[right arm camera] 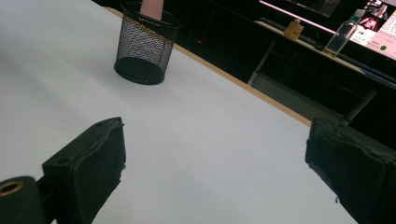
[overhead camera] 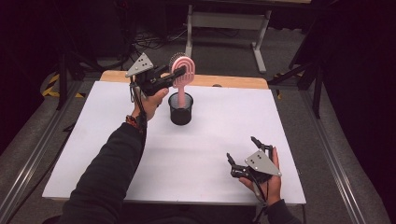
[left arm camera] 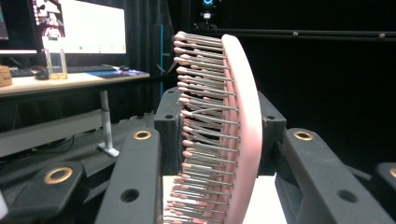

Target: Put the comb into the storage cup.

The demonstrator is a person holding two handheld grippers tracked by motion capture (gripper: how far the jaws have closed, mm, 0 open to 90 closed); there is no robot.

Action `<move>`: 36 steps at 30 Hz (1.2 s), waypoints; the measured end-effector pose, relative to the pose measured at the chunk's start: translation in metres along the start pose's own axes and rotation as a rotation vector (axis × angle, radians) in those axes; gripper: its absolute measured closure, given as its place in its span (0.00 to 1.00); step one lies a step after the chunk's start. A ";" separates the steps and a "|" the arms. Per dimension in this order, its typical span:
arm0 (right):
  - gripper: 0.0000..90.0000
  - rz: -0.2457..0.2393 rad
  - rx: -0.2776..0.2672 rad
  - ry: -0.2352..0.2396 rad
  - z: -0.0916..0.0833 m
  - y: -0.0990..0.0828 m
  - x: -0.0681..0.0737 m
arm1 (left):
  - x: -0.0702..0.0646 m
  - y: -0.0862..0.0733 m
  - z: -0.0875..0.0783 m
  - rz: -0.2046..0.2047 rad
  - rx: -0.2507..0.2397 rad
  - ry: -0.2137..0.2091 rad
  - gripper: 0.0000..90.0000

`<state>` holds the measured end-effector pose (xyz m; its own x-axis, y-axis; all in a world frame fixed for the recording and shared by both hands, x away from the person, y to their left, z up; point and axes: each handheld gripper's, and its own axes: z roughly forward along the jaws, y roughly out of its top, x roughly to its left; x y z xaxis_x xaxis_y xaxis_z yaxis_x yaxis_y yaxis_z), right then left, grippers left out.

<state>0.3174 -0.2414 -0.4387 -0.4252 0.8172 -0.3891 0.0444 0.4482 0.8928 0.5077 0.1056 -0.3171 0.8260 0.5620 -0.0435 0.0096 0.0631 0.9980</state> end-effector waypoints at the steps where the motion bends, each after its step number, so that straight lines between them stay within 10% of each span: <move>1: 0.07 -0.001 0.000 0.001 0.000 0.000 0.000 | 0.001 -0.001 0.000 -0.005 0.002 -0.001 0.70; 36: 0.07 -0.002 -0.010 0.012 0.000 -0.001 0.002 | 0.010 -0.041 0.006 -0.081 0.105 -0.041 0.70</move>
<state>0.3168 -0.2403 -0.4408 -0.4364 0.8116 -0.3884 0.0342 0.4463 0.8942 0.5186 0.1033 -0.3586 0.8424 0.5244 -0.1240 0.1341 0.0189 0.9908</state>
